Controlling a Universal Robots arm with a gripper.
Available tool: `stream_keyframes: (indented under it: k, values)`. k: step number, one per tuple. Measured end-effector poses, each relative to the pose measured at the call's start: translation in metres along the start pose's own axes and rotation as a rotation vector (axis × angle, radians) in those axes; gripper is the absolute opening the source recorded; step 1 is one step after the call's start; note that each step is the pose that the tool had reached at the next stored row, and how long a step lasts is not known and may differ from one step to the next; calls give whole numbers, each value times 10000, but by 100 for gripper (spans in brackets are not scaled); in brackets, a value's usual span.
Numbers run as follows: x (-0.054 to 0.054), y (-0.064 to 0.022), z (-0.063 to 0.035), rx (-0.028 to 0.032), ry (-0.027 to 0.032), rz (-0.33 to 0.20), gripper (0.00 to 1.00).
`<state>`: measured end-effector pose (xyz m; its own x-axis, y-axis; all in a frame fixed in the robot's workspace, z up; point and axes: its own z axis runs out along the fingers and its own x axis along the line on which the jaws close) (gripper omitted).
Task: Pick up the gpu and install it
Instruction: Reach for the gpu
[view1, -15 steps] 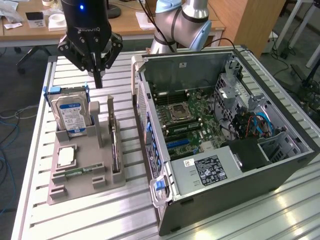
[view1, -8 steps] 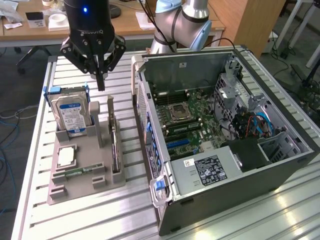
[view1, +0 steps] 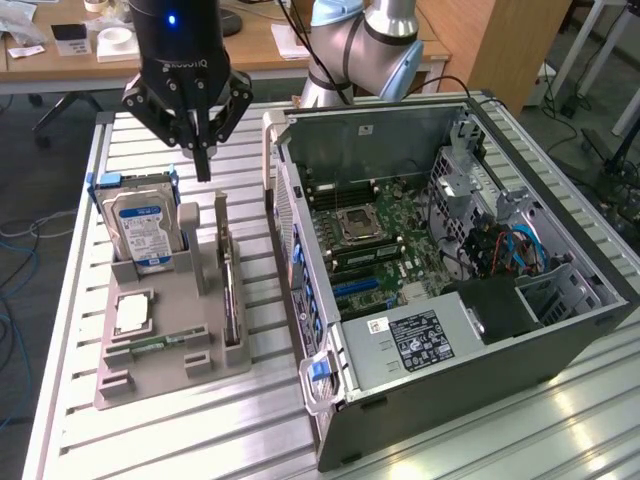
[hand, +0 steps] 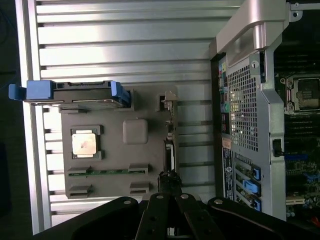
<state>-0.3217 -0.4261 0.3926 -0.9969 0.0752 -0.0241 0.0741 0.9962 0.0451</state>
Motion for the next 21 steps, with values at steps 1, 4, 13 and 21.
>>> stream_keyframes:
  k: [1, 4, 13, 21]
  values:
    - [-7, 0, 0, 0, 0, 0, 11]
    - [-16, 1, 1, 0, 0, 2, 11]
    - [-26, 2, 3, -2, -1, -1, 11]
    - [-43, 3, 3, 1, 1, 1, 11]
